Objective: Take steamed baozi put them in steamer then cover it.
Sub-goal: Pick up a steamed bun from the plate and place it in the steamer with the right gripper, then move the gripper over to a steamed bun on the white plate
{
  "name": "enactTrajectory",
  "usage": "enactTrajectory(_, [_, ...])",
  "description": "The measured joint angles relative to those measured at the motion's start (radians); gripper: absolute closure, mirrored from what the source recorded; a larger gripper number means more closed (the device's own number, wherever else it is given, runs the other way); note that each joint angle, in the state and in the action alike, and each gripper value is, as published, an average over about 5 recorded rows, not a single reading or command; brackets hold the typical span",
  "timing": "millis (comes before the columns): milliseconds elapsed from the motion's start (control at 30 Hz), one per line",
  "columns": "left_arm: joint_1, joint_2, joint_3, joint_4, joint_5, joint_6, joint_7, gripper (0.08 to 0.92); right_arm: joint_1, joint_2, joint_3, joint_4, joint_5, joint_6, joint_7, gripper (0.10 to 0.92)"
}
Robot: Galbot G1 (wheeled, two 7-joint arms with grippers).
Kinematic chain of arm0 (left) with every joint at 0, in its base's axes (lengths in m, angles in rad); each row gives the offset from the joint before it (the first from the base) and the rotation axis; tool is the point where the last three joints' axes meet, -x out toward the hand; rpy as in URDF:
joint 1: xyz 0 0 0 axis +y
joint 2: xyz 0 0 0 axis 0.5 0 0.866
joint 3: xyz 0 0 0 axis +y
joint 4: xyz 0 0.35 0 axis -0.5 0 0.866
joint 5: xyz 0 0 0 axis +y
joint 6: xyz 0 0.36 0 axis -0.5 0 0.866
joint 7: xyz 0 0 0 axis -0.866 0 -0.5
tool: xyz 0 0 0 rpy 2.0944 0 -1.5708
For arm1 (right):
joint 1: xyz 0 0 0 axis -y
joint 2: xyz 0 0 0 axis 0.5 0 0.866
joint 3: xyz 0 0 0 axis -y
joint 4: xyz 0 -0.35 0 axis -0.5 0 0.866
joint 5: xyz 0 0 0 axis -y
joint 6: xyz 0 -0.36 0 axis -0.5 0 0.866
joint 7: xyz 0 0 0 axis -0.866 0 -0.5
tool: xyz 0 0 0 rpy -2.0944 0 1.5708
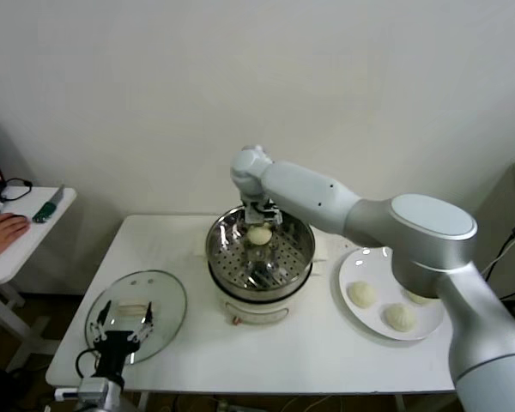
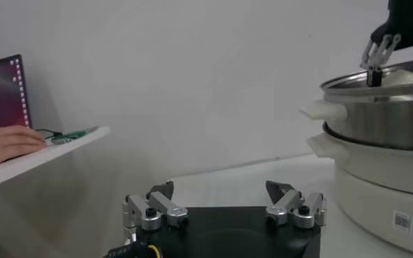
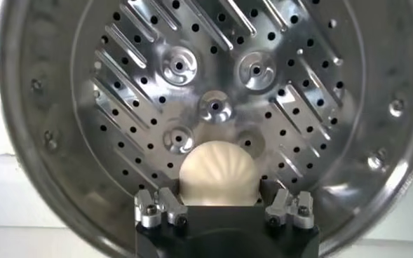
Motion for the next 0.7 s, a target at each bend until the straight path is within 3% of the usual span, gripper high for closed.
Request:
enactTrajectory(367, [0.004, -0.004, -0.001, -0.007, 0.0, 0.001, -0.002, 0.177, 0.047, -0.038, 0.009, 0.047, 0.061, 0.004, -0.048, 0.203])
enactTrajectory(700, [0.009, 0.002, -0.002, -0.024, 0.001, 0.007, -0.005, 0.177, 0.209, -0.224, -0.103, 0.188, 0.357, -0.127, -0.042, 0.203])
